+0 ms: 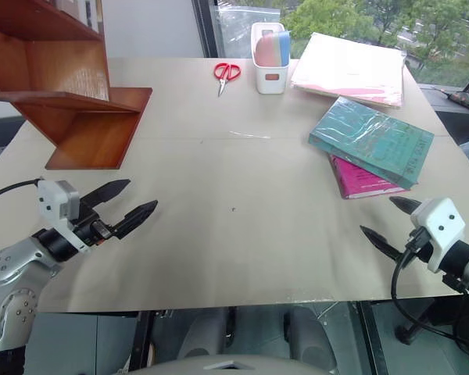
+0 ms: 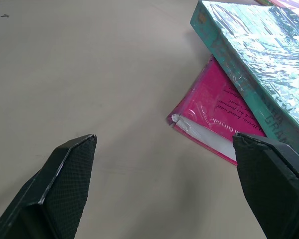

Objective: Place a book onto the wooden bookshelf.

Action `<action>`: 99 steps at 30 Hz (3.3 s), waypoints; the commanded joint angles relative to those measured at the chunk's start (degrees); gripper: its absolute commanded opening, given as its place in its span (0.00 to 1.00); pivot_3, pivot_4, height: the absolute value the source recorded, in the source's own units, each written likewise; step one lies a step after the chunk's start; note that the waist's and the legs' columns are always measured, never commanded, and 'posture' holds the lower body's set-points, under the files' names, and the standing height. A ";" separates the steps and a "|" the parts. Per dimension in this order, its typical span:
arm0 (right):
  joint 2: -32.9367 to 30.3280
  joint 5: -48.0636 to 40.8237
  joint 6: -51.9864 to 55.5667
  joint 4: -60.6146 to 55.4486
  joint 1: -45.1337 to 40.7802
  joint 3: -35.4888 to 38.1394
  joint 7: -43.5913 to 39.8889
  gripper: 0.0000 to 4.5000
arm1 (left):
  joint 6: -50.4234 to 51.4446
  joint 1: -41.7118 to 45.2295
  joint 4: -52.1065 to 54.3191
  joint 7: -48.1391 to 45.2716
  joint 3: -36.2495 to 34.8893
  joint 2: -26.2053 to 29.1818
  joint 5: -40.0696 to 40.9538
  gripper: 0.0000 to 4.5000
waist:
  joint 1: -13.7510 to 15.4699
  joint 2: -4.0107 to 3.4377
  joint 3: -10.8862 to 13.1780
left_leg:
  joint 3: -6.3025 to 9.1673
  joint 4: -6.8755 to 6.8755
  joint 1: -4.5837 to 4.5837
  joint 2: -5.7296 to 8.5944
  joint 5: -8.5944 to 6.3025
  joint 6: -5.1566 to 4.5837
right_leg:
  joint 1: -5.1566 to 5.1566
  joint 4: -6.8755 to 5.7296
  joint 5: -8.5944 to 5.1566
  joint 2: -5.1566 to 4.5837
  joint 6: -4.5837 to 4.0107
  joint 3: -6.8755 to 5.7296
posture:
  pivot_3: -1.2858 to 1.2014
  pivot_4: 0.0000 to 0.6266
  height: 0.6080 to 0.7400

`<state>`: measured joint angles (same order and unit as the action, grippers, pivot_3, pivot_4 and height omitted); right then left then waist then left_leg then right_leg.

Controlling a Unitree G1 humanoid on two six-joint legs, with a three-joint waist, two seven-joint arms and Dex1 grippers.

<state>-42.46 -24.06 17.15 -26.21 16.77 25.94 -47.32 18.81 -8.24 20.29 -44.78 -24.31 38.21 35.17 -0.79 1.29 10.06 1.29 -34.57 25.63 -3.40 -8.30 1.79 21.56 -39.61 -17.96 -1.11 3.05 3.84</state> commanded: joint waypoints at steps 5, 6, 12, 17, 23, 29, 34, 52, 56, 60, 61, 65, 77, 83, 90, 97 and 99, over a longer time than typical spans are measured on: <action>-0.11 -5.32 7.79 -4.14 -10.92 -3.44 4.75 0.60 | 2.15 6.09 2.61 -4.75 0.56 4.00 4.38 1.00 | -0.15 -0.01 0.01 | 0.01 -0.11 0.00 -0.04 0.00 0.00 | 0.05 -0.14 -0.02 0.07 -0.05 0.03 | 0.52 0.24 1.00; -0.44 -5.32 8.44 -4.38 -12.00 -3.77 5.01 0.50 | 2.39 6.92 2.73 -5.02 1.05 4.13 4.51 1.00 | -0.13 -0.03 -0.01 | 0.01 -0.13 -0.01 -0.04 0.00 0.00 | 0.05 -0.16 -0.04 0.06 -0.07 0.03 | 0.52 0.24 1.00; -4.48 0.77 16.89 1.42 -25.26 -9.73 12.12 0.04 | 3.94 12.80 5.06 -6.42 6.58 3.41 6.01 1.00 | -0.09 -0.01 0.02 | -0.01 -0.13 0.07 -0.01 -0.01 -0.01 | 0.07 -0.11 0.04 0.06 0.05 0.06 | 0.52 0.24 1.00; -7.55 9.92 20.48 16.39 -39.01 -18.86 15.03 0.04 | 5.97 14.36 9.05 -6.98 9.44 3.18 8.84 1.00 | -0.38 -0.06 0.08 | -0.06 -0.13 0.08 -0.01 0.00 -0.02 | 0.12 -0.12 0.05 0.06 0.05 0.12 | 0.52 0.24 1.00; -6.79 25.90 8.32 49.86 -57.28 -30.46 19.69 0.04 | 5.69 17.01 8.93 -6.26 11.23 3.06 7.58 1.00 | -0.21 -0.10 0.11 | -0.10 -0.15 0.09 0.00 0.00 -0.03 | 0.13 -0.12 0.05 0.07 0.04 0.13 | 0.52 0.24 1.00; -6.44 25.92 10.40 49.59 -56.75 -37.56 1.57 0.04 | 5.39 12.95 12.07 -2.93 9.31 1.89 7.22 1.00 | -0.62 0.05 0.00 | -0.18 -0.09 0.07 -0.04 -0.12 -0.17 | 0.10 0.00 0.03 0.07 0.05 0.20 | 0.52 0.24 1.00; -3.51 21.72 17.87 38.36 -52.66 -34.53 -1.02 0.04 | 4.60 8.67 14.22 -0.56 8.42 0.58 6.81 1.00 | -1.51 0.43 -0.24 | -0.14 -0.05 -0.04 -0.14 -0.13 -0.17 | 0.00 -0.05 0.03 0.11 0.03 0.13 | 0.52 0.24 1.00; -0.44 26.57 16.18 64.42 -76.79 -26.19 16.72 0.04 | 3.25 12.65 11.23 -1.13 11.71 -0.38 5.47 1.00 | -1.64 -0.01 0.05 | -0.45 -0.24 0.08 -0.15 -0.13 -0.20 | 0.18 -0.15 0.11 0.12 0.12 0.37 | 0.52 0.24 1.00; 0.57 28.53 11.11 80.13 -84.50 -27.04 19.09 0.04 | 3.41 13.25 11.24 -1.13 13.34 -1.06 5.10 1.00 | -1.57 -0.07 0.09 | -0.54 -0.11 0.09 -0.14 -0.17 -0.25 | 0.18 0.06 0.11 0.09 0.11 0.40 | 0.52 0.24 1.00; 2.28 27.07 10.59 95.17 -91.87 -23.11 26.50 0.04 | 3.39 14.22 10.89 -0.90 14.42 -1.72 4.56 1.00 | -1.52 -0.12 0.14 | -0.57 -0.05 0.11 -0.09 -0.18 -0.27 | 0.19 0.13 0.11 0.04 0.11 0.42 | 0.52 0.24 1.00; 2.74 26.05 11.38 97.35 -93.12 -21.70 27.92 0.04 | 3.42 14.40 10.81 -0.90 14.58 -1.83 4.43 1.00 | -1.57 -0.14 0.15 | -0.57 -0.01 0.10 -0.09 -0.18 -0.27 | 0.19 0.13 0.11 0.04 0.11 0.42 | 0.52 0.24 1.00; 4.26 20.15 15.18 102.44 -95.78 -13.36 32.98 0.04 | 3.60 14.35 10.84 -0.90 14.39 -1.98 4.36 1.00 | -1.74 -0.17 0.17 | -0.59 0.07 0.07 -0.09 -0.18 -0.27 | 0.19 0.14 0.11 0.05 0.11 0.45 | 0.52 0.24 1.00; 6.79 17.82 15.82 104.12 -91.22 -6.26 39.26 0.04 | 4.90 8.80 16.09 2.43 10.70 -1.23 6.06 1.00 | -1.65 -0.14 0.13 | -0.63 0.12 0.04 -0.09 -0.18 -0.27 | 0.17 0.19 0.11 0.05 0.11 0.49 | 0.52 0.24 1.00; 4.83 19.77 9.80 103.12 -91.79 -7.78 35.79 0.04 | 4.93 6.65 17.91 3.45 10.07 -1.30 6.37 1.00 | -1.65 -0.19 0.16 | -0.64 0.11 0.02 -0.09 -0.18 -0.27 | 0.16 0.18 0.12 0.05 0.11 0.49 | 0.52 0.24 1.00; 2.61 33.59 -9.26 101.61 -88.68 -22.68 24.45 0.04 | 4.90 7.84 16.83 3.36 10.88 -1.30 6.04 1.00 | -1.70 -0.28 0.21 | -0.66 0.15 0.03 -0.09 -0.18 -0.27 | 0.20 0.20 0.12 0.05 0.11 0.50 | 0.52 0.24 1.00; -4.47 58.31 -30.32 101.03 -83.57 -48.04 26.19 0.04 | 4.87 9.21 15.99 3.00 11.35 -1.25 5.46 1.00 | -1.55 -0.35 0.26 | -0.66 0.15 0.03 -0.06 -0.18 -0.26 | 0.21 0.21 0.11 0.01 0.11 0.51 | 0.52 0.24 1.00; -5.84 61.36 -32.01 101.80 -82.59 -51.28 26.98 0.04 | 4.69 9.26 15.99 2.97 11.54 -1.20 5.01 1.00 | -1.65 -0.35 0.26 | -0.66 0.15 0.02 -0.04 -0.18 -0.26 | 0.21 0.21 0.11 0.00 0.11 0.51 | 0.52 0.24 1.00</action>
<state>-46.69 34.49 -12.67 76.28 -65.93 -23.28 -21.59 24.35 0.66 35.47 -41.52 -12.79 36.63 40.49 -2.45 0.94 10.31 0.63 -34.42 25.65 -3.45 -8.47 1.53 21.77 -39.40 -17.84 -1.11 3.16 4.36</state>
